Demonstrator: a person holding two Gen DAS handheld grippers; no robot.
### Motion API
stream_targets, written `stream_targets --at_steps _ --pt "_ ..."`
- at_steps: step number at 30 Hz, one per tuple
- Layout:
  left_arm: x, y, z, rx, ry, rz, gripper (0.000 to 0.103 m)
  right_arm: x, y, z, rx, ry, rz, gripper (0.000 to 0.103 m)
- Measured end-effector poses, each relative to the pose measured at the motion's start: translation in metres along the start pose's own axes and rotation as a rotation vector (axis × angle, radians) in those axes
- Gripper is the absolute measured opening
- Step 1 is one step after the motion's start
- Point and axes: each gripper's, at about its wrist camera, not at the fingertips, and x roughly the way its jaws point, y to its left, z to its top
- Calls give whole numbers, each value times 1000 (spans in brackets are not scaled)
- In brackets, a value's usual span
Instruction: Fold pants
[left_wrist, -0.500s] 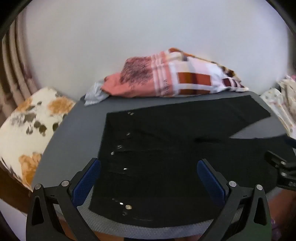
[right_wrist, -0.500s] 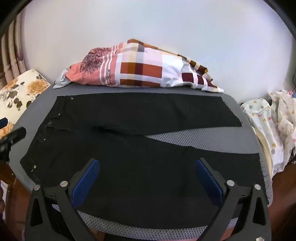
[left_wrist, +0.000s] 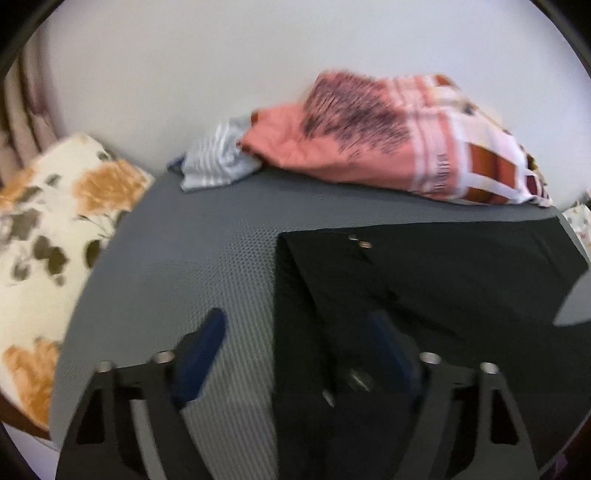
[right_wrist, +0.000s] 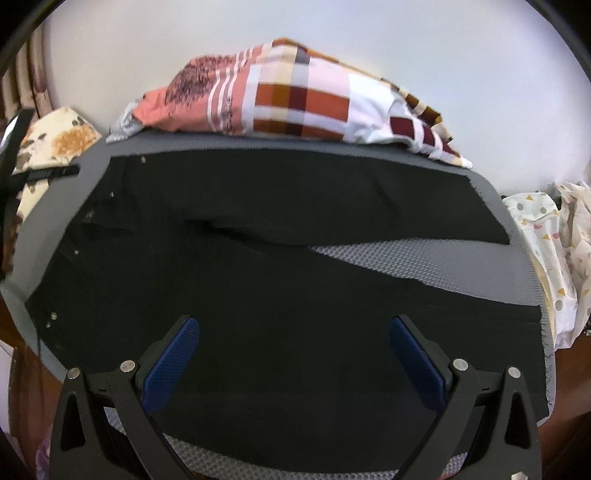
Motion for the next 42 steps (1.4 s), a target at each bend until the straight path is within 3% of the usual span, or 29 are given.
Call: stream_targets --at_steps 2,8,10,14,16,19,20,23,26,28,30,32,34,38,42 --pt "31 16 15 -32 48 -69 64 10 3 1 -13 33 -3 102" --pt "96 35 45 -58 120 -188 64 33 8 -2 -41 109 -20 102" --pt "111 33 50 -33 148 -251 64 40 10 -2 -39 131 -22 102" --pt "133 16 53 71 181 -274 64 47 13 2 -43 132 -20 102" --pt "137 14 56 59 176 -368 62 47 16 5 -51 123 -22 102" --pt "137 15 59 -7 176 -333 31 48 18 10 -59 113 -15 102" --pt "132 12 57 -3 161 -315 27 48 17 12 -57 115 -7 102" --pt "106 4 51 -36 96 -295 18 47 12 20 -28 99 93 102" --pt "57 -7 41 -46 -34 -294 17 47 -8 39 108 69 330 102" --pt "25 -23 31 -17 -108 -312 17 52 -21 54 187 45 422 101" --pt "-5 -40 15 31 -156 -309 17 60 -31 72 265 31 504 94" --pt "-28 -53 -1 55 -181 -318 17 75 -44 94 405 54 674 87" --pt "-47 -63 -20 58 -197 -343 17 94 -55 113 484 68 743 76" --pt "-74 -75 -53 41 -198 -370 17 134 -68 145 604 104 865 76" --pt "-89 -81 -80 -1 -178 -384 17 177 -75 158 706 206 866 76"
